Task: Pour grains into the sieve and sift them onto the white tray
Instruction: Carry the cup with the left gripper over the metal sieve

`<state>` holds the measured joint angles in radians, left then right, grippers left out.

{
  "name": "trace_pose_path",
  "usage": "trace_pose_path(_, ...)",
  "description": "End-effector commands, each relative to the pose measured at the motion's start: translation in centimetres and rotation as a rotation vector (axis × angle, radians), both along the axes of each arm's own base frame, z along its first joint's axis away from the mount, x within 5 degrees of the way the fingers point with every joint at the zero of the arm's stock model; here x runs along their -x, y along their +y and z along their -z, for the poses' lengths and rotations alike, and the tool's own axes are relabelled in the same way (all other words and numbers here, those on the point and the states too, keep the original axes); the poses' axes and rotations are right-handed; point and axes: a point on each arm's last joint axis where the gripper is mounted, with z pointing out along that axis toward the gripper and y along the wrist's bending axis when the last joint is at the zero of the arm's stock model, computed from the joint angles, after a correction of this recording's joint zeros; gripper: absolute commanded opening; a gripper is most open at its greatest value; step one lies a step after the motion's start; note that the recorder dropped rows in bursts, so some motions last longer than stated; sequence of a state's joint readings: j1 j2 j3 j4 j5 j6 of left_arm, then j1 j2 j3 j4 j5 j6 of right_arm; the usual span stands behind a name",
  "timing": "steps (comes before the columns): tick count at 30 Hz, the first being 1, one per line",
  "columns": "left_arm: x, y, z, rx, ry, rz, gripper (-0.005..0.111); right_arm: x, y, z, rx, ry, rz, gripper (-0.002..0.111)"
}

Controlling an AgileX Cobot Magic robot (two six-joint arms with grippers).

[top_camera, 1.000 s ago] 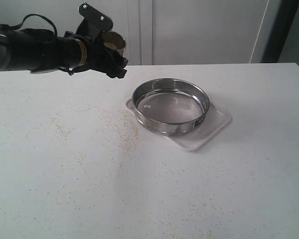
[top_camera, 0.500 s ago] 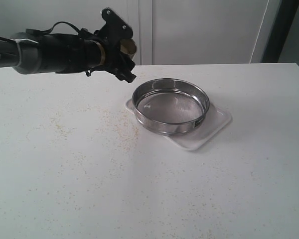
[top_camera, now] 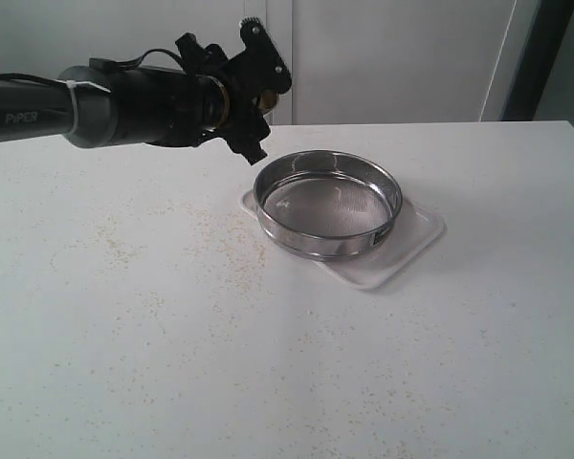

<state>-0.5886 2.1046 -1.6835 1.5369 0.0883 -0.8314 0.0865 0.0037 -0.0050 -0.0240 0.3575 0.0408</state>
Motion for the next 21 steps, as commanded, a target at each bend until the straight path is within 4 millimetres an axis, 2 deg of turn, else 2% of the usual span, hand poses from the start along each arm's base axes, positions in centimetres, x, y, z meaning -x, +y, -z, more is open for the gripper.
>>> trace_pose_path(1,0.6,-1.1,0.7,-0.172,-0.045,0.029,0.000,0.0,0.0,0.0,0.005,-0.014,0.006,0.000)
trace_pose_path(5,0.6,-1.6,2.2,-0.275,-0.043,0.030,0.000,0.0,0.0,0.0,0.005,-0.014,0.006,0.000)
trace_pose_path(14,0.5,-2.0,3.6,-0.310,-0.035,0.048,0.000,0.0,0.0,0.0,0.005,-0.014,0.006,0.000)
trace_pose_path(21,1.0,-3.0,3.6,-0.401,-0.100,0.092,0.000,0.0,0.0,0.0,0.005,-0.014,0.006,0.000)
